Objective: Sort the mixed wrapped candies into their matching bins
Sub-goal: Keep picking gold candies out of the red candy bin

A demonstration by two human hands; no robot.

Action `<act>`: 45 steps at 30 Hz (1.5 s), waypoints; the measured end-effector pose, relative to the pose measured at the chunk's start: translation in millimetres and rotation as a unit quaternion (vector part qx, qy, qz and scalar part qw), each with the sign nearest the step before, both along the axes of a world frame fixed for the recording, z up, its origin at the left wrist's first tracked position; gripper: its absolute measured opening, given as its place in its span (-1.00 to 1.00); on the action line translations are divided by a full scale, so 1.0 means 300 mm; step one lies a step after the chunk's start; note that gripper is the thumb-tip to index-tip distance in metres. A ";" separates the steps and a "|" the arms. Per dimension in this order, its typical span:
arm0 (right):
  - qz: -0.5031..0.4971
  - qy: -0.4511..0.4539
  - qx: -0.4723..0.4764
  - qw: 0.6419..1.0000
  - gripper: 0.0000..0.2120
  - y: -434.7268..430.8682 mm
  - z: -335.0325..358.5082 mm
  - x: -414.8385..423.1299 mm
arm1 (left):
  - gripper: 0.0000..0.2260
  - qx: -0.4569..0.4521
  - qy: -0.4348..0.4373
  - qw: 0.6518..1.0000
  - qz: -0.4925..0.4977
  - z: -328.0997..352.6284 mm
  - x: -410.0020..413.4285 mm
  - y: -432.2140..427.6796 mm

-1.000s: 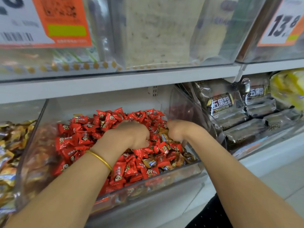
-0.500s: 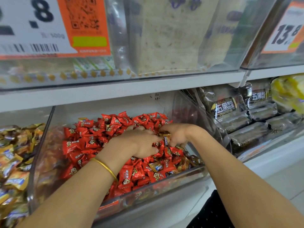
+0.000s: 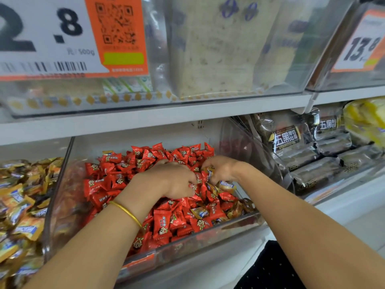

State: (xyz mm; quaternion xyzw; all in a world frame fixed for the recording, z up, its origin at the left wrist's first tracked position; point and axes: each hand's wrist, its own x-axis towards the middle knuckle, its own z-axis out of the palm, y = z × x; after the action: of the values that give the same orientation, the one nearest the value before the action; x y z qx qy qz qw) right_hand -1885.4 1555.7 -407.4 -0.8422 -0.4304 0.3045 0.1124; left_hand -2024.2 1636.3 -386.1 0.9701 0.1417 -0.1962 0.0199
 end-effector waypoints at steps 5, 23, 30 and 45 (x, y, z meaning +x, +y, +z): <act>-0.149 0.228 0.154 0.950 -0.53 -0.051 0.015 0.022 | -0.62 -0.003 -0.006 1.000 0.001 0.011 -0.007 -0.001; -0.188 0.458 0.269 0.826 -0.80 -0.125 0.078 -0.054 | -0.93 -0.395 -0.404 0.798 0.209 0.005 0.031 -0.016; -0.255 0.535 0.320 0.739 -0.91 -0.139 0.103 -0.044 | -0.83 -0.439 -0.408 0.771 0.217 0.008 0.058 -0.026; -0.315 0.699 0.351 0.537 -0.81 -0.227 0.166 -0.093 | -0.86 -0.176 -0.328 0.914 0.160 -0.049 0.188 0.003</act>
State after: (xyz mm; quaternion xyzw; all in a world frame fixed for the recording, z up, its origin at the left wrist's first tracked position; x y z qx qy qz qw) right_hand -1913.1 1487.6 -357.5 -0.3356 0.0055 0.5662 0.7528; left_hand -1967.7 1637.1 -400.8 0.9251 0.2440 0.1166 0.2666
